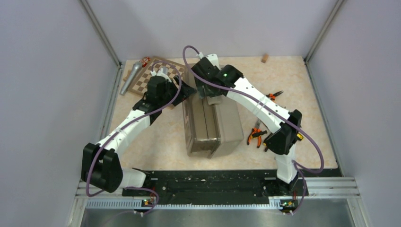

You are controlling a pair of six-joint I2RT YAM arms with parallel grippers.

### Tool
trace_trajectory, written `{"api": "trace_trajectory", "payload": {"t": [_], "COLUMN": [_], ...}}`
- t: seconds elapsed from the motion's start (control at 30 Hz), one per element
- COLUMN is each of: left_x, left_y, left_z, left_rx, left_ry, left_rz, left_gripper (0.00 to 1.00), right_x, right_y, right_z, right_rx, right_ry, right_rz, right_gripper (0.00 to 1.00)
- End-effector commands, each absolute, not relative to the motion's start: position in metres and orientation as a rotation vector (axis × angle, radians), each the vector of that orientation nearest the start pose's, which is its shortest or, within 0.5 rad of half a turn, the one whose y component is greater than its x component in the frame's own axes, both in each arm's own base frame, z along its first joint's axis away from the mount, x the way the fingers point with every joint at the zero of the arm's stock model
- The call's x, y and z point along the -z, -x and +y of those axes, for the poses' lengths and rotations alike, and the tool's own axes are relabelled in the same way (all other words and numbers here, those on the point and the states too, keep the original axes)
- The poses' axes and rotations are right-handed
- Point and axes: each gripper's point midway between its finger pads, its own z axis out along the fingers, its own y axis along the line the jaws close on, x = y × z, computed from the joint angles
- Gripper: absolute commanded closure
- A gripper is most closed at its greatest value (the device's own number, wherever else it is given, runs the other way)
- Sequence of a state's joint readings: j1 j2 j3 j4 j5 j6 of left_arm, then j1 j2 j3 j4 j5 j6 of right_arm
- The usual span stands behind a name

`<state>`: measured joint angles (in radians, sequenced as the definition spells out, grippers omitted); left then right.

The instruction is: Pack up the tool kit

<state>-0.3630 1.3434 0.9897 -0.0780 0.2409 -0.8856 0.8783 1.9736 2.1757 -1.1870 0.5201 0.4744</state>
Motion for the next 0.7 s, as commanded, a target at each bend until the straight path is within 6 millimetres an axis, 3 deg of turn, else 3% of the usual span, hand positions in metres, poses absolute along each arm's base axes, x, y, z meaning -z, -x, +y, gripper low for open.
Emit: {"api": "trace_trajectory", "payload": {"t": [0.0, 0.43, 0.67], "left_x": [-0.170, -0.166, -0.165], "left_y": [-0.317, -0.318, -0.318], "left_z": [-0.237, -0.231, -0.228], "left_rx": [1.026, 0.988, 0.974], "left_ry": [0.328, 0.338, 0.344], "left_rz": [2.374, 2.380, 2.382], "left_gripper": [0.30, 0.30, 0.30], "right_x": [-0.233, -0.253, -0.267], "right_y": [-0.329, -0.333, -0.334], "right_z": [0.282, 0.249, 0.219], "right_rx": [0.161, 0.253, 0.373], "right_ry": [0.363, 0.298, 0.246], "right_rz": [2.434, 2.390, 2.347], "right_gripper": [0.12, 0.10, 0.09]}}
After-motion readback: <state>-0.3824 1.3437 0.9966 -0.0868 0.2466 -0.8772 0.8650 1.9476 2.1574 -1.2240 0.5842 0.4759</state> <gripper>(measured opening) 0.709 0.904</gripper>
